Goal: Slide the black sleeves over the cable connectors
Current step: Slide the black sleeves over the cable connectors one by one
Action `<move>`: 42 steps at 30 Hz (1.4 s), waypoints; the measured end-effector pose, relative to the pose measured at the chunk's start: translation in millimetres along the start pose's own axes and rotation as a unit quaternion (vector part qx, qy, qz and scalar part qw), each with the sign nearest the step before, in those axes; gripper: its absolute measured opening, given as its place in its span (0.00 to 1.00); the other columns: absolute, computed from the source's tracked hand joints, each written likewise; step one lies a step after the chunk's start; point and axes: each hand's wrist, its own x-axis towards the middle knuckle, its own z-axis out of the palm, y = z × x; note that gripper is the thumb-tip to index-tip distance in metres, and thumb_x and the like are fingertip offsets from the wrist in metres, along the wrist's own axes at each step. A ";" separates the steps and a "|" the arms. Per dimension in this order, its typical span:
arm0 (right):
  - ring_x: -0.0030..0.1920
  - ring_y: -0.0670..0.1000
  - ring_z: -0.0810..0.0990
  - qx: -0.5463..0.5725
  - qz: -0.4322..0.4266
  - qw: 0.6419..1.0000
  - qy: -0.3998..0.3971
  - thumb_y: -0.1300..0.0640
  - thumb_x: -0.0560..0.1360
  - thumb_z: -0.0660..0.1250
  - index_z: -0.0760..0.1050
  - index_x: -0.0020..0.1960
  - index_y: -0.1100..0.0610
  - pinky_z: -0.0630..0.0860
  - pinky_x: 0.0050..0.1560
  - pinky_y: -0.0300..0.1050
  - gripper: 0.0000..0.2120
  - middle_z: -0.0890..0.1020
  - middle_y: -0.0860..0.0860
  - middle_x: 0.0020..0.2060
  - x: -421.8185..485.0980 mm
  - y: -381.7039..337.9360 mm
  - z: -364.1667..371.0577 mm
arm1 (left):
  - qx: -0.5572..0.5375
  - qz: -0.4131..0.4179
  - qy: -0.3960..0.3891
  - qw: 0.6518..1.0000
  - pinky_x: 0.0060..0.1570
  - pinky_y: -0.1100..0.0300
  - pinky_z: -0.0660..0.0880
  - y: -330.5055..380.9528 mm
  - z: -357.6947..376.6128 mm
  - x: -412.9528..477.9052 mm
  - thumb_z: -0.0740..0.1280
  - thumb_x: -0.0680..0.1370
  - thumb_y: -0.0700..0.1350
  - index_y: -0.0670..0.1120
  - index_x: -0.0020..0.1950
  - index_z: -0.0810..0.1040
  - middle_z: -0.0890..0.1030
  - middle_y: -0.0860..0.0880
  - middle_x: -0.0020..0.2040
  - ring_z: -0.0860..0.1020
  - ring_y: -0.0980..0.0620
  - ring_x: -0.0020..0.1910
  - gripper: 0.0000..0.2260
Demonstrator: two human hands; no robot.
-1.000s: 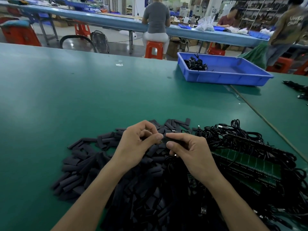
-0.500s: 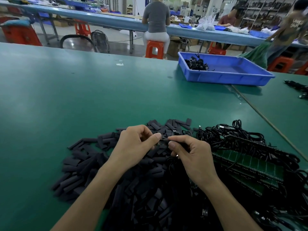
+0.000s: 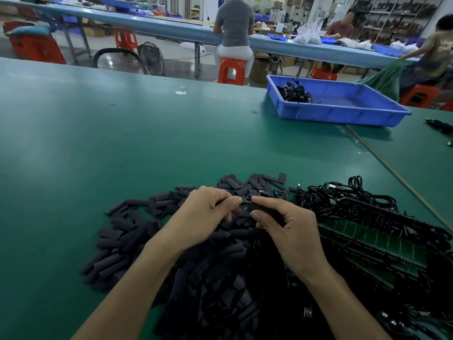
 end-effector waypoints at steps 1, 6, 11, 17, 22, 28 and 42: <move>0.43 0.40 0.84 0.002 -0.004 1.000 0.004 0.50 0.72 0.72 0.81 0.55 0.42 0.76 0.47 0.29 0.12 0.84 0.35 0.40 -0.3 -0.5 0.4 | 0.007 0.007 0.000 1.000 0.24 0.67 0.60 -0.1 -0.1 -0.2 0.64 0.83 0.53 0.55 0.31 0.77 0.70 0.56 0.21 0.63 0.59 0.21 0.20; 0.38 0.42 0.84 0.004 -0.004 1.000 0.012 0.52 0.75 0.71 0.81 0.53 0.40 0.75 0.41 0.28 0.09 0.84 0.35 0.39 -1.5 -1.5 2.5 | 0.021 0.030 -0.012 0.999 0.25 0.66 0.59 0.5 -0.7 -2.1 0.63 0.84 0.51 0.53 0.33 0.72 0.70 0.58 0.23 0.62 0.59 0.22 0.19; 0.38 0.44 0.85 0.011 0.008 1.000 0.022 0.59 0.77 0.71 0.81 0.50 0.41 0.79 0.41 0.35 0.12 0.85 0.40 0.36 -1.6 1.1 3.3 | 0.020 0.038 -0.019 0.999 0.24 0.65 0.59 1.8 -0.6 -3.8 0.64 0.83 0.51 0.54 0.38 0.78 0.71 0.58 0.24 0.62 0.59 0.21 0.14; 0.39 0.46 0.85 0.056 0.034 0.998 0.009 0.61 0.77 0.70 0.82 0.50 0.44 0.79 0.40 0.35 0.11 0.86 0.45 0.38 -2.3 2.3 2.9 | 0.007 0.034 -0.019 0.999 0.23 0.66 0.59 0.1 0.8 -3.8 0.65 0.83 0.50 0.56 0.36 0.76 0.72 0.60 0.22 0.62 0.59 0.20 0.15; 0.43 0.45 0.85 0.067 0.045 0.996 -0.025 0.50 0.71 0.73 0.82 0.52 0.41 0.80 0.45 0.36 0.11 0.86 0.43 0.43 -0.7 -1.2 2.8 | -0.012 0.027 -0.024 0.999 0.24 0.66 0.60 -3.6 1.6 -2.6 0.66 0.83 0.49 0.55 0.37 0.78 0.73 0.58 0.24 0.62 0.58 0.22 0.13; 0.41 0.42 0.85 0.044 0.012 0.999 -0.020 0.51 0.71 0.73 0.81 0.53 0.41 0.79 0.44 0.32 0.11 0.86 0.38 0.42 -1.6 -0.2 4.4 | -0.067 0.024 -0.035 0.997 0.25 0.68 0.61 -6.0 4.5 -1.8 0.67 0.82 0.47 0.54 0.38 0.80 0.75 0.58 0.26 0.64 0.60 0.23 0.12; 0.42 0.48 0.86 0.108 0.040 0.993 -0.022 0.51 0.69 0.74 0.81 0.51 0.43 0.80 0.42 0.37 0.11 0.87 0.45 0.43 -3.1 2.8 7.6 | -0.117 0.006 -0.063 0.991 0.33 0.63 0.68 -14.3 -1.3 -0.1 0.71 0.79 0.48 0.53 0.42 0.85 0.84 0.51 0.34 0.73 0.54 0.31 0.06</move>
